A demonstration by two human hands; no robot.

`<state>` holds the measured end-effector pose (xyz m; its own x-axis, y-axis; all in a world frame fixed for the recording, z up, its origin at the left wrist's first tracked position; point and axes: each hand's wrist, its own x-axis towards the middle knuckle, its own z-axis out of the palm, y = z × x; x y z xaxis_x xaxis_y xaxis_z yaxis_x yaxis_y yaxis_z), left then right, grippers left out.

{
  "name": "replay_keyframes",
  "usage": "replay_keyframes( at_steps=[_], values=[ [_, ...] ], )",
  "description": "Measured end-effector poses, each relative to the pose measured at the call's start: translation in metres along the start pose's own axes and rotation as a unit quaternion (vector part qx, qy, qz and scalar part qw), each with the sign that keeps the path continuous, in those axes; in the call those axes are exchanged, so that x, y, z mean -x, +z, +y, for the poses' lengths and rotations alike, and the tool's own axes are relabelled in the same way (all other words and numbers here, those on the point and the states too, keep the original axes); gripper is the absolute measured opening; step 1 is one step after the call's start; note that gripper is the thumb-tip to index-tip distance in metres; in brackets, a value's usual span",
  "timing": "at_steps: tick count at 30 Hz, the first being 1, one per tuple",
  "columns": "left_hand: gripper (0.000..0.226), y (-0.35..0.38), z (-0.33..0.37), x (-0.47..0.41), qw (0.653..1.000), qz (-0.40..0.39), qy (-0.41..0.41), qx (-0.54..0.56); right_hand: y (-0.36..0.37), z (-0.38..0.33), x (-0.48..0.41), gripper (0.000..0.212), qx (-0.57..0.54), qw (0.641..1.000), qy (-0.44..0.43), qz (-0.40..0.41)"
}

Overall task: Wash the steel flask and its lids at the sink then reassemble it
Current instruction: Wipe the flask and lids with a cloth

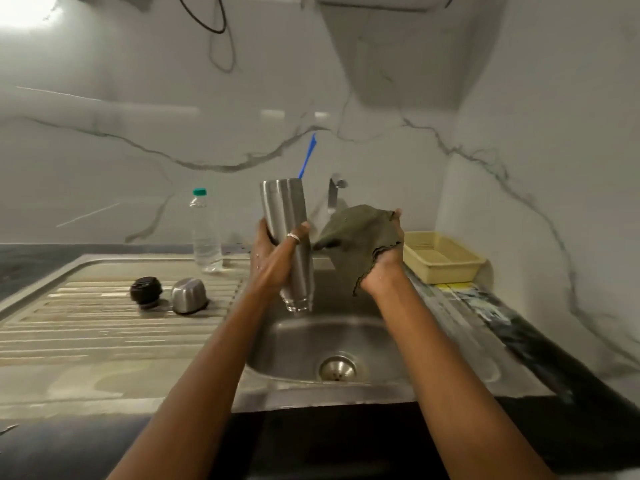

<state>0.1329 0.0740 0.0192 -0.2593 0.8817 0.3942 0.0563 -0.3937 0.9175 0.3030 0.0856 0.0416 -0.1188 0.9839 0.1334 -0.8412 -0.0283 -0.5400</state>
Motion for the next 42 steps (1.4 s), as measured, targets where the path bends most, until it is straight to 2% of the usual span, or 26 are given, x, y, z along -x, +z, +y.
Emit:
replay_keyframes(
  at_steps=[2, 4, 6, 8, 10, 12, 13, 14, 18, 19, 21, 23, 25, 29, 31, 34, 36, 39, 42],
  values=[
    [0.05, 0.018, -0.011, 0.006, 0.998, -0.003, -0.033, 0.05, -0.008, -0.006, 0.003, 0.075, 0.052, 0.998, -0.036, 0.025],
    [0.051, 0.034, -0.018, 0.009, 0.995, -0.006, -0.054, 0.083, -0.012, -0.003, 0.007, 0.079, 0.151, 0.985, -0.069, 0.051],
    [0.052, 0.046, -0.025, 0.006, 0.989, 0.003, -0.076, 0.129, -0.004, 0.01, 0.013, 0.075, 0.277, 0.954, -0.103, 0.052],
    [0.052, 0.052, -0.026, 0.001, 0.985, 0.017, -0.084, 0.153, 0.007, 0.028, 0.017, 0.065, 0.44, 0.885, -0.149, 0.023],
    [0.044, 0.056, -0.032, -0.005, 0.984, -0.02, -0.081, 0.16, 0.013, 0.045, 0.011, 0.055, 0.576, 0.793, -0.195, -0.018],
    [0.041, 0.056, -0.036, -0.006, 0.972, -0.07, -0.092, 0.207, 0.014, 0.054, -0.004, 0.055, 0.66, 0.712, -0.234, -0.05],
    [0.046, 0.054, -0.039, -0.006, 0.963, -0.078, -0.098, 0.241, 0.012, 0.055, -0.014, 0.057, 0.685, 0.684, -0.246, -0.05],
    [0.05, 0.051, -0.041, -0.007, 0.953, -0.082, -0.097, 0.274, 0.013, 0.054, -0.024, 0.058, 0.694, 0.673, -0.252, -0.043],
    [0.053, 0.045, -0.043, -0.008, 0.955, -0.105, -0.111, 0.256, 0.018, 0.059, -0.048, 0.058, 0.673, 0.687, -0.274, 0.003],
    [0.05, 0.044, -0.046, -0.01, 0.953, -0.1, -0.106, 0.267, 0.015, 0.064, -0.043, 0.058, 0.685, 0.673, -0.278, -0.004],
    [0.045, 0.038, -0.052, -0.019, 0.951, -0.072, -0.095, 0.284, -0.003, 0.079, -0.024, 0.058, 0.731, 0.624, -0.273, -0.039],
    [0.053, 0.032, -0.057, -0.022, 0.956, -0.053, -0.098, 0.271, -0.023, 0.089, -0.003, 0.057, 0.758, 0.592, -0.263, -0.083],
    [0.061, 0.032, -0.065, -0.02, 0.943, -0.088, -0.115, 0.301, -0.027, 0.088, -0.008, 0.055, 0.758, 0.596, -0.25, -0.082],
    [0.064, 0.04, -0.052, -0.012, 0.906, -0.155, -0.193, 0.344, 0.01, 0.066, -0.053, 0.054, 0.731, 0.634, -0.25, -0.035],
    [0.063, 0.04, -0.047, -0.013, 0.9, -0.148, -0.203, 0.356, 0.019, 0.061, -0.06, 0.055, 0.717, 0.653, -0.241, -0.041],
    [0.06, 0.032, -0.052, -0.017, 0.901, -0.085, -0.185, 0.383, -0.004, 0.075, -0.025, 0.055, 0.735, 0.641, -0.205, -0.082],
    [0.067, 0.027, -0.058, -0.018, 0.917, -0.053, -0.19, 0.345, -0.032, 0.085, 0.005, 0.055, 0.746, 0.629, -0.179, -0.126],
    [0.064, 0.029, -0.064, -0.012, 0.918, -0.071, -0.211, 0.329, -0.038, 0.079, -0.005, 0.055, 0.766, 0.612, -0.166, -0.103],
    [0.061, 0.038, -0.056, -0.006, 0.887, -0.112, -0.271, 0.358, -0.009, 0.067, -0.047, 0.056, 0.775, 0.597, -0.196, -0.064]
  ],
)
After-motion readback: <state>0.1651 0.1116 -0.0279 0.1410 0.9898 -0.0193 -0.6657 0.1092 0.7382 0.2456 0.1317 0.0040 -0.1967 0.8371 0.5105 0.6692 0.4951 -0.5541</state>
